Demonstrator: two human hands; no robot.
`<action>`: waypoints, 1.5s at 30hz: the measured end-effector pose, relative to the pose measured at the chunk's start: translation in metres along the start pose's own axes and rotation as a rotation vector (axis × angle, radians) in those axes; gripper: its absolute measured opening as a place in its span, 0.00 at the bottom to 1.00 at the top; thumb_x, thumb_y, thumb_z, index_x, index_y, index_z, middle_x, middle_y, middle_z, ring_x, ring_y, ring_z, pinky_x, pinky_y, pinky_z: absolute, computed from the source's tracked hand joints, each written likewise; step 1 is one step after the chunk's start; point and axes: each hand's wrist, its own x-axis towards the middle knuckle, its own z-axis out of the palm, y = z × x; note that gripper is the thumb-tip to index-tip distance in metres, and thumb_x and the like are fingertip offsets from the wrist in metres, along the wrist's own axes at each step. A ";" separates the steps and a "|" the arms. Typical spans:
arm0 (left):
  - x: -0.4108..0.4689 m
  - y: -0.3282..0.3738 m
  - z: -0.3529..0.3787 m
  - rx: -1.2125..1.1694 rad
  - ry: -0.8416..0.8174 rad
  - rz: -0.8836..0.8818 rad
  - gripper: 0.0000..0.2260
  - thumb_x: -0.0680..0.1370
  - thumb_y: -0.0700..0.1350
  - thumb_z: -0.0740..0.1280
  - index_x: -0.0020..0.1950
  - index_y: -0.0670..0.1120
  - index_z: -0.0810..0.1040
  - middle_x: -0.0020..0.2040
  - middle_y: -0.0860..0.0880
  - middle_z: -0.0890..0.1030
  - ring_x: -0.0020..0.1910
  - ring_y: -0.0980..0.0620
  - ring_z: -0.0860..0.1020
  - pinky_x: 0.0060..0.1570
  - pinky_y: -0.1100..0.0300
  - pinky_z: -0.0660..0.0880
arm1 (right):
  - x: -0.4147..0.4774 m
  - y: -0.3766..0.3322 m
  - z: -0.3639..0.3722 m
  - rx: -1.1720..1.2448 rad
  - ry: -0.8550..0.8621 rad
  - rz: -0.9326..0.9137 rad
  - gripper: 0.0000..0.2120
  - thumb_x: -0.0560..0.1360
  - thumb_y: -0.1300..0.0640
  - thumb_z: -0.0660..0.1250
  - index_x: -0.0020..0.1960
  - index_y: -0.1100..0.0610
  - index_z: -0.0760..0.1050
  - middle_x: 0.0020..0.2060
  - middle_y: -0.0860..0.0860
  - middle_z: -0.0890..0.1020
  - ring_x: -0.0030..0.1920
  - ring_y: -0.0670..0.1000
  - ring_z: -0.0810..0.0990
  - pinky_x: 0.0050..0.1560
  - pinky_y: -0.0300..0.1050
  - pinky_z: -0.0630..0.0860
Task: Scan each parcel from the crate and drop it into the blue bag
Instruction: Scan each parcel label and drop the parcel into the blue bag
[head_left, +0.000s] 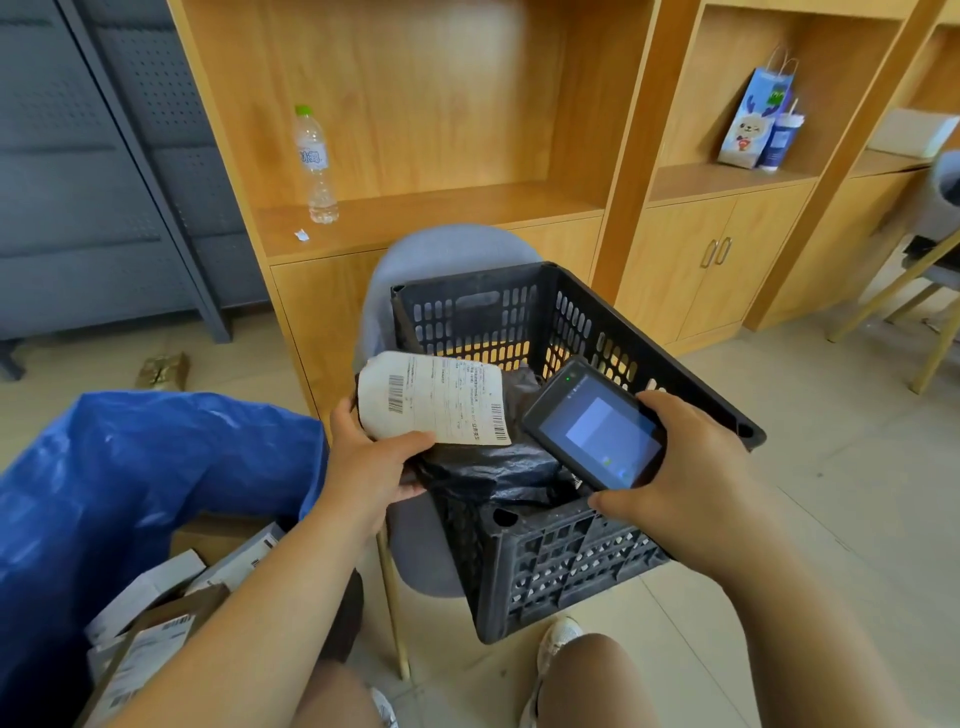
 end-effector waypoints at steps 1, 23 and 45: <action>-0.001 0.003 0.000 0.034 0.018 0.060 0.34 0.69 0.31 0.73 0.63 0.59 0.62 0.61 0.49 0.74 0.58 0.42 0.77 0.37 0.47 0.82 | 0.000 -0.002 -0.001 -0.006 -0.004 -0.006 0.38 0.56 0.46 0.78 0.61 0.51 0.67 0.46 0.46 0.72 0.44 0.51 0.74 0.42 0.52 0.78; -0.017 0.069 0.012 0.448 -0.016 0.677 0.17 0.72 0.36 0.72 0.50 0.57 0.72 0.43 0.64 0.77 0.40 0.76 0.75 0.35 0.77 0.73 | 0.012 -0.037 -0.043 -0.132 0.000 -0.118 0.42 0.55 0.45 0.77 0.66 0.50 0.65 0.48 0.45 0.74 0.46 0.49 0.74 0.42 0.48 0.76; -0.018 0.081 -0.068 0.330 0.277 0.709 0.21 0.71 0.36 0.73 0.53 0.57 0.69 0.47 0.62 0.77 0.43 0.76 0.76 0.36 0.78 0.71 | 0.010 -0.067 -0.020 -0.036 0.000 -0.232 0.43 0.56 0.46 0.78 0.68 0.53 0.66 0.54 0.49 0.76 0.50 0.53 0.76 0.44 0.50 0.75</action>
